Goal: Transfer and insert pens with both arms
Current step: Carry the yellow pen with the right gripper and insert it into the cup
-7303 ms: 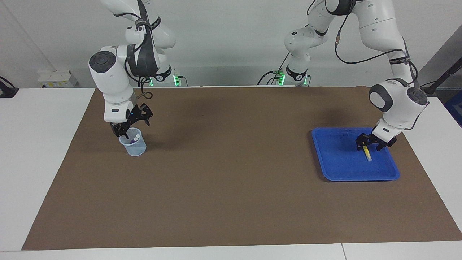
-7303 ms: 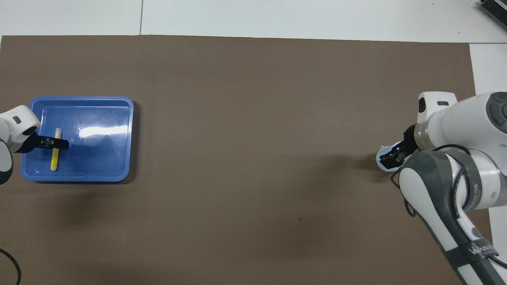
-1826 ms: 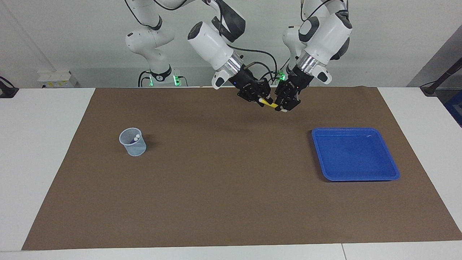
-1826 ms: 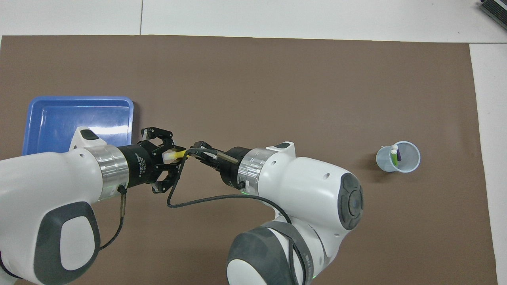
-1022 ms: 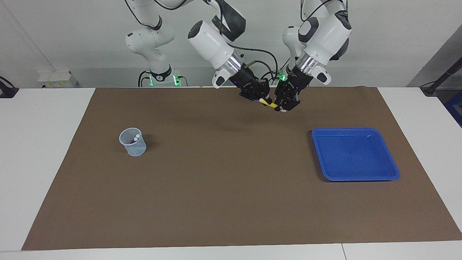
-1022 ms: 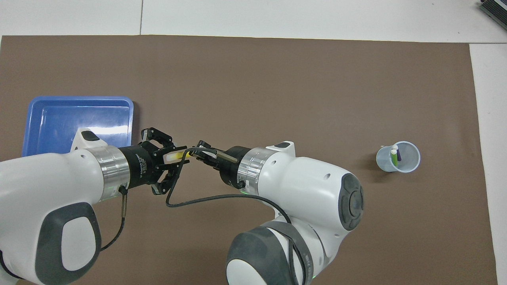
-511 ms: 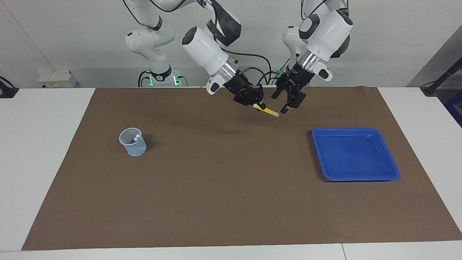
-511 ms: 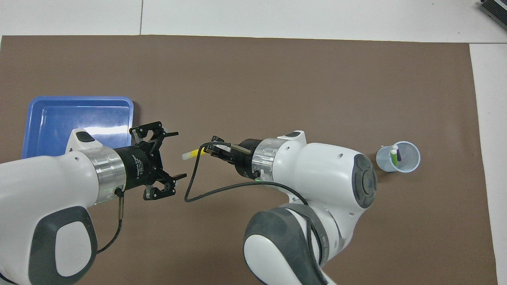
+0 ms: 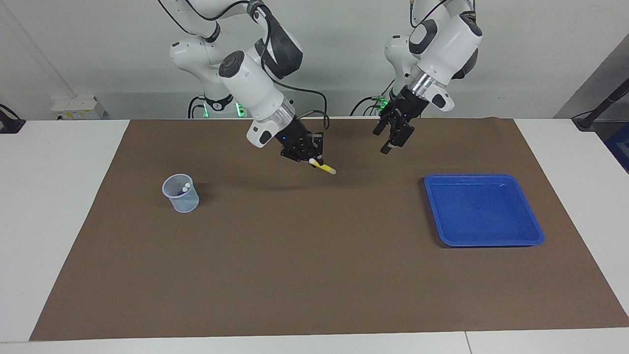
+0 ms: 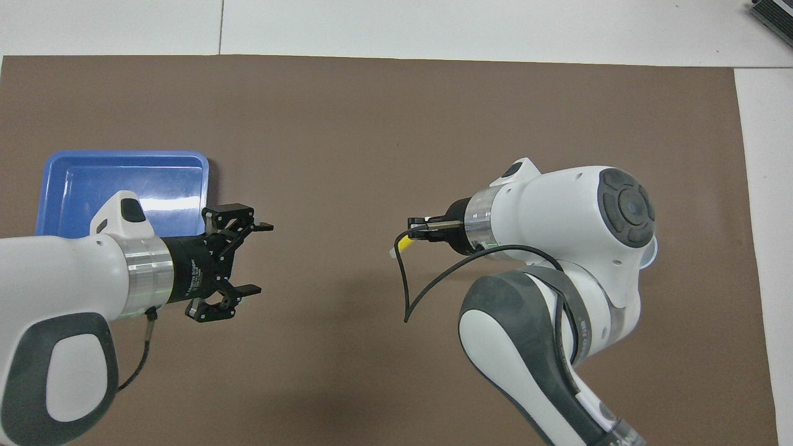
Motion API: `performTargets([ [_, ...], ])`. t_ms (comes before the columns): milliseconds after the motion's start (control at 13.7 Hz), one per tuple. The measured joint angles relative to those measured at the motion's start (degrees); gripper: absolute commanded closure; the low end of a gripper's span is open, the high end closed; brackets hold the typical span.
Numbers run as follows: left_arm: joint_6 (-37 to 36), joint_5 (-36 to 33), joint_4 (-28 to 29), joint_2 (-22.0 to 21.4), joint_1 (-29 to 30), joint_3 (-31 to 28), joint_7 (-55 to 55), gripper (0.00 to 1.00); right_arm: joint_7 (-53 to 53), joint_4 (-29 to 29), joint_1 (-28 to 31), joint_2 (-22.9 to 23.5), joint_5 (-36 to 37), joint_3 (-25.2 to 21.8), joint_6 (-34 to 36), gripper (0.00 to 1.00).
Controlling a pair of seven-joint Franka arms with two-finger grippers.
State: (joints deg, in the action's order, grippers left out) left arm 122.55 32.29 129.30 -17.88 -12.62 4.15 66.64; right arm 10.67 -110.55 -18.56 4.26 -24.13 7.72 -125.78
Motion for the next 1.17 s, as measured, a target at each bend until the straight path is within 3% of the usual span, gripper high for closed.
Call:
performTargets([
  [219,-9.8,-1.3,0.0,-1.4,8.9,-0.5,-21.0,0.00,-10.6,0.3,5.0,-1.6,8.4,-0.1,9.2,1.00],
  [511,-18.0,-11.3,-0.1,-2.4,16.5,-0.7,-42.9,0.00,-28.2,0.6,12.8,-5.2,22.6,-0.3,19.5,1.00],
  [657,-19.6,-16.5,-0.5,-2.6,19.7,-0.7,-55.7,0.00,-36.3,0.5,15.4,-5.5,28.3,-0.3,20.2,1.00],
  [876,-19.9,-21.7,-2.2,-2.6,23.8,-0.8,-71.5,0.00,-43.8,0.0,18.5,-5.5,30.7,-0.3,20.2,1.00],
  [1169,-20.6,-27.3,-8.1,-0.5,24.5,-0.6,-78.3,0.00,-48.8,-1.3,19.5,-5.5,35.0,-0.3,19.3,1.00],
])
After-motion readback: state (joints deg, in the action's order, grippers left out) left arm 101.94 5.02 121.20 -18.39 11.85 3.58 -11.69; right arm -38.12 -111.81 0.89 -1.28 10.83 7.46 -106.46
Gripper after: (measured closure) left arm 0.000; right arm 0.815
